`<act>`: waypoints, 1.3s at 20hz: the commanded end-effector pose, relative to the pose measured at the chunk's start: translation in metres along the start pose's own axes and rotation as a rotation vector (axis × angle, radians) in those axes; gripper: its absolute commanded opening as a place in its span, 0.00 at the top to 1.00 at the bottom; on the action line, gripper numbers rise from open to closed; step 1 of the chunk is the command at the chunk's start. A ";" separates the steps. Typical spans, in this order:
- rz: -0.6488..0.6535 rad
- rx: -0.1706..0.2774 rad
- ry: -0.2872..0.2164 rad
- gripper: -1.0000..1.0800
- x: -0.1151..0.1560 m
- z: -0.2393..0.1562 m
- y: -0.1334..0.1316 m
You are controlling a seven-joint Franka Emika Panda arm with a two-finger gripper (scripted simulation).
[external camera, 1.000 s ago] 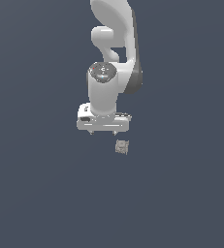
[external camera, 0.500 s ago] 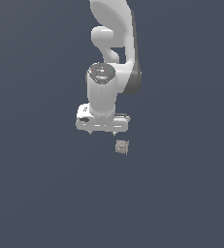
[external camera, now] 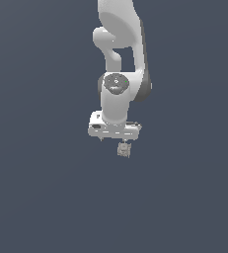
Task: Pick up the object and move it to a goal position.
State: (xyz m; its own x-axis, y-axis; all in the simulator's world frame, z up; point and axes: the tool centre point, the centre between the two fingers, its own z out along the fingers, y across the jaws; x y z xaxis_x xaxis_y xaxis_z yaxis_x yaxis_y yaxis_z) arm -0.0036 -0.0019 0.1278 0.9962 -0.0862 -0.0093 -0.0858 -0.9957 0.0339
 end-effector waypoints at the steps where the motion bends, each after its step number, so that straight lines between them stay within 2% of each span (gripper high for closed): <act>1: 0.027 0.010 0.003 0.04 -0.001 0.010 -0.016; 10: 0.094 0.032 0.007 0.04 -0.005 0.032 -0.052; 18: 0.097 0.033 0.007 0.04 -0.005 0.038 -0.055; 26: 0.100 0.034 0.007 0.04 -0.006 0.074 -0.057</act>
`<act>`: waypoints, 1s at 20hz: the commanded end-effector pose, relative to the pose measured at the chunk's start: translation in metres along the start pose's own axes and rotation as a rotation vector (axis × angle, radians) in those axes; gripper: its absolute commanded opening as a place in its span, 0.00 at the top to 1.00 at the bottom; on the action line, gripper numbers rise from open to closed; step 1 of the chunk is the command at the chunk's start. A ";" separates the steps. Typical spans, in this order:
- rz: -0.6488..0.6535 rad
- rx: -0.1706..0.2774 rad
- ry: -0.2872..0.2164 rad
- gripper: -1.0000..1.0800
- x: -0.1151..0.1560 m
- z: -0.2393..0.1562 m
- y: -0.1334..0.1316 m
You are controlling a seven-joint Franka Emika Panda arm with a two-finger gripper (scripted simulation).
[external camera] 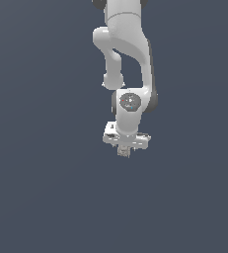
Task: Pick up the object and move it to a goal position.
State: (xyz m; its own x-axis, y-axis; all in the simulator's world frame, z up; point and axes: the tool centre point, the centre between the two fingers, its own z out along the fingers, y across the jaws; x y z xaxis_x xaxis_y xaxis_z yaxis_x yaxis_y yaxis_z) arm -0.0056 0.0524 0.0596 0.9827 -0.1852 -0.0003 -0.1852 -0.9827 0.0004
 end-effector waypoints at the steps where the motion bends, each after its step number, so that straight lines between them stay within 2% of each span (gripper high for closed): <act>1: 0.001 0.000 0.000 0.04 0.000 0.011 0.000; 6: 0.001 0.000 0.000 0.04 0.001 0.019 -0.001; 7: 0.001 0.000 0.000 1.00 0.001 0.019 -0.001; 20: -0.001 0.003 0.006 1.00 0.003 0.015 0.001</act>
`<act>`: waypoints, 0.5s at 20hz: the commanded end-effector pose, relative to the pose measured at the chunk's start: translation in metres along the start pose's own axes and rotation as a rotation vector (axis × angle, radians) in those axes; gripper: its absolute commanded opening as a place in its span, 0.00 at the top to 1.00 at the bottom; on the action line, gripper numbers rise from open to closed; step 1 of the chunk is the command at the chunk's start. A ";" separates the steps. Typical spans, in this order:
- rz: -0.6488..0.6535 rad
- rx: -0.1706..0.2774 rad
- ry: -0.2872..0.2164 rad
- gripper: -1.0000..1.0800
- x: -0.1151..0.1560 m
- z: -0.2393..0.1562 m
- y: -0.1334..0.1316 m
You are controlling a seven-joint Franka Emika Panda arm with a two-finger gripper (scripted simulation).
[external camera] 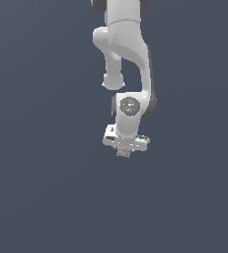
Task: Pick up the object and move it to a goal position.
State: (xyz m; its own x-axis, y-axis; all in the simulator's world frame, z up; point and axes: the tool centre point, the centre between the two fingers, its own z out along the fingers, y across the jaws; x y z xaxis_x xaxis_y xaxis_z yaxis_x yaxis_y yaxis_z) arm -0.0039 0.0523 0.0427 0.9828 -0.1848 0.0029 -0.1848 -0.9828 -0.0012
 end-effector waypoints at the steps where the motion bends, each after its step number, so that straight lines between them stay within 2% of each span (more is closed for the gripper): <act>1: -0.003 0.003 0.007 1.00 0.002 -0.003 0.002; 10: -0.046 0.035 0.085 1.00 0.026 -0.042 0.022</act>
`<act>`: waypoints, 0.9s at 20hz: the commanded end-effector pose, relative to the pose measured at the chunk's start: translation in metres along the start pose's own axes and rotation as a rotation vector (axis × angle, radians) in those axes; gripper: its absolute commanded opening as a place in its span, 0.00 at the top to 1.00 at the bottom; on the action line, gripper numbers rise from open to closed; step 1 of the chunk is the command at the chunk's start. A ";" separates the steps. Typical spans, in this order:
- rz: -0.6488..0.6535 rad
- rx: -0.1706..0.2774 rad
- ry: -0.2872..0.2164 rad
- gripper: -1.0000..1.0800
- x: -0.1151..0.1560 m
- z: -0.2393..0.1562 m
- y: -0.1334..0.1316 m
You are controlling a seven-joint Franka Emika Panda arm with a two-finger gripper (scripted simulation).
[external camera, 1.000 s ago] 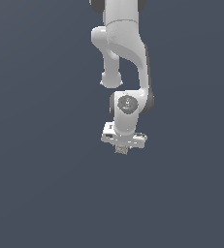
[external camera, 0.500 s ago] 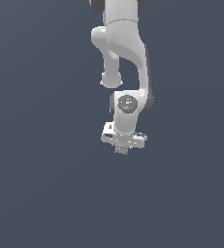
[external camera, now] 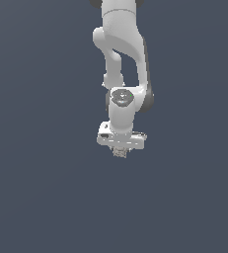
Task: Pick up the object and move it to a goal position.
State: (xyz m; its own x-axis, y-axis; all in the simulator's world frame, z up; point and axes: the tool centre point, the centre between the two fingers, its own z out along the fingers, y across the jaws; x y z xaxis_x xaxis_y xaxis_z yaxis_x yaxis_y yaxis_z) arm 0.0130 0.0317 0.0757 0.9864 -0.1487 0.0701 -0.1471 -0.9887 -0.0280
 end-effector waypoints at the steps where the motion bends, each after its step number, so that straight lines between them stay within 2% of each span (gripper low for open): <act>1: -0.016 0.012 0.031 1.00 0.010 -0.015 0.008; 18: -0.153 0.120 0.278 1.00 0.076 -0.142 0.073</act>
State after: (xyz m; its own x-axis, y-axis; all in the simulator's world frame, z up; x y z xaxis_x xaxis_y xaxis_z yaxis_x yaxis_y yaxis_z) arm 0.0635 -0.0480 0.2099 0.9436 -0.0239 0.3301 0.0126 -0.9941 -0.1080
